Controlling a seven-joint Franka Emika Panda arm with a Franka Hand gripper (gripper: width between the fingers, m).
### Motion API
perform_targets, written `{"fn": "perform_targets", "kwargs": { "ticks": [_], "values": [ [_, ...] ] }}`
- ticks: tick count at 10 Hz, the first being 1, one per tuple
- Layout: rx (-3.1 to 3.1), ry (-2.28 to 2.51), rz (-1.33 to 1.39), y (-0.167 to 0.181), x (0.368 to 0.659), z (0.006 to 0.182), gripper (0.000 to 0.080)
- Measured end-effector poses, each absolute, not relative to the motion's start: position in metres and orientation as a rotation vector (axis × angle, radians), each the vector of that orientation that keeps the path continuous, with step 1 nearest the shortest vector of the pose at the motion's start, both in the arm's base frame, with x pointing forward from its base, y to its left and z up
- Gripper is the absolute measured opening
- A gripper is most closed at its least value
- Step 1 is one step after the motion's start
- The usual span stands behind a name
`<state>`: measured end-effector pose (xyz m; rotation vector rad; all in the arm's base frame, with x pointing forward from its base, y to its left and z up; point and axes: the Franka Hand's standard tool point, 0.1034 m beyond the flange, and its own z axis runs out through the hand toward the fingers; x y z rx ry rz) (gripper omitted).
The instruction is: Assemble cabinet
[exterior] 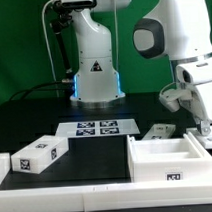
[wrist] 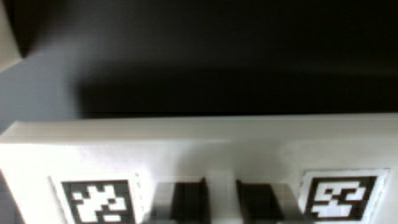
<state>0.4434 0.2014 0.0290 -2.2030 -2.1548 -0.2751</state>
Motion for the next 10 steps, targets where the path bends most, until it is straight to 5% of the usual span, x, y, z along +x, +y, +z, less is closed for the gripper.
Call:
{"fn": "perform_targets", "kwargs": {
  "ticks": [5, 10],
  "values": [
    [-2.323, -2.117, -0.235, 0.160, 0.448, 0.070, 0.0071],
    [-2.358, -2.084, -0.222, 0.141, 0.446, 0.068, 0.0071]
  ]
}}
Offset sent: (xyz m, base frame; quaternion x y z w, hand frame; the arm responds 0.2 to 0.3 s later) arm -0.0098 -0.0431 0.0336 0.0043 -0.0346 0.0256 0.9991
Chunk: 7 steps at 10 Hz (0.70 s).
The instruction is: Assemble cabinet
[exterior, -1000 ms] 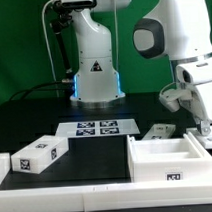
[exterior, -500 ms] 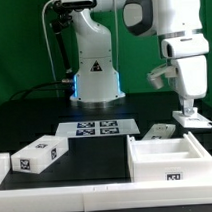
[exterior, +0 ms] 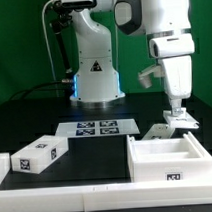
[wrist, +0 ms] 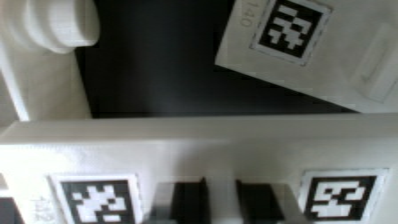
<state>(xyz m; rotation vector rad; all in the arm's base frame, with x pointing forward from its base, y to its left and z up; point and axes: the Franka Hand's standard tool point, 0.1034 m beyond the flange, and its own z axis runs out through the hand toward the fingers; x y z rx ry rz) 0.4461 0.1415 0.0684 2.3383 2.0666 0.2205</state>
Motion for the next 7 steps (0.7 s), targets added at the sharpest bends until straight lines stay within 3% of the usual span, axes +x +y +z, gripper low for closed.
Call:
{"fn": "perform_targets", "kwargs": {
  "ticks": [3, 7],
  "values": [
    [2.360, 2.046, 0.180, 0.117, 0.439, 0.060, 0.0071],
    [2.369, 2.042, 0.172, 0.117, 0.437, 0.058, 0.0071]
  ]
}}
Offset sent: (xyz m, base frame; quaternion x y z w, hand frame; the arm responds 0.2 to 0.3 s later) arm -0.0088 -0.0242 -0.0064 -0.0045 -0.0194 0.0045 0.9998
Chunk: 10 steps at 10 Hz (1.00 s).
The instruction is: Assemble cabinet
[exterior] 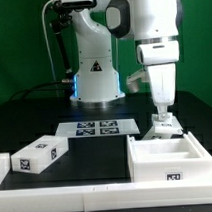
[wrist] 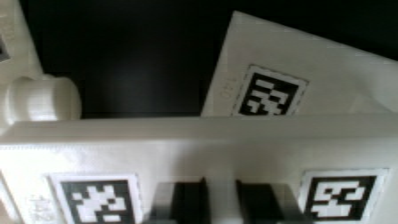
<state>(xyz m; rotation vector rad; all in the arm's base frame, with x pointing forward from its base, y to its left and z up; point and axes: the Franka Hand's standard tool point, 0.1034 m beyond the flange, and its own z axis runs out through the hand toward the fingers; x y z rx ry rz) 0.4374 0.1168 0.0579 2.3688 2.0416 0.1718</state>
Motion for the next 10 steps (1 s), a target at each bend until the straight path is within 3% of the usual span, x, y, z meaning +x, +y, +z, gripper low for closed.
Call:
{"fn": "perform_targets", "kwargs": {
  "ticks": [10],
  "values": [
    [2.387, 2.022, 0.164, 0.112, 0.454, 0.057, 0.0071]
  ]
}}
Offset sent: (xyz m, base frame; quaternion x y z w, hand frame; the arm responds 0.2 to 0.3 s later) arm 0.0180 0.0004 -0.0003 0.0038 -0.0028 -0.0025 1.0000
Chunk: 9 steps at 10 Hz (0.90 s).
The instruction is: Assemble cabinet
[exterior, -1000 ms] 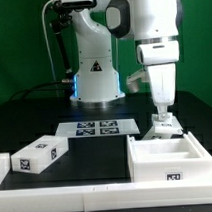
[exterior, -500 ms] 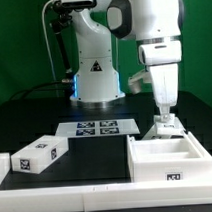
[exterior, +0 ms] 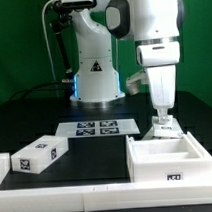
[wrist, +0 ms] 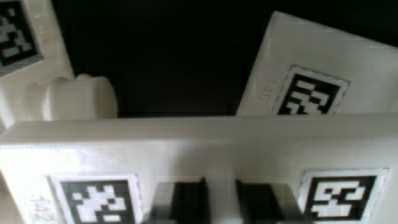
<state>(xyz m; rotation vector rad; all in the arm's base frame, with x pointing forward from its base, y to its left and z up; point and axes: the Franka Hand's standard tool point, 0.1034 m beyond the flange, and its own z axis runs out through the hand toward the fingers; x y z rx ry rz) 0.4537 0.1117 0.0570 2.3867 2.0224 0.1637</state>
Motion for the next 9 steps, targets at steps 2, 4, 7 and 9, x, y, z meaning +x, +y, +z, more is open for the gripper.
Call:
{"fn": "perform_targets", "kwargs": {
  "ticks": [2, 4, 7, 9],
  "values": [
    [2.387, 2.018, 0.169, 0.1117, 0.4570, 0.0581, 0.0071],
    [2.391, 2.013, 0.163, 0.1120, 0.4602, 0.0596, 0.0071],
    [2.377, 2.031, 0.163, 0.1126, 0.4571, 0.0581, 0.0071],
    [2.374, 2.041, 0.151, 0.1082, 0.4533, 0.0556, 0.0071]
  ]
}}
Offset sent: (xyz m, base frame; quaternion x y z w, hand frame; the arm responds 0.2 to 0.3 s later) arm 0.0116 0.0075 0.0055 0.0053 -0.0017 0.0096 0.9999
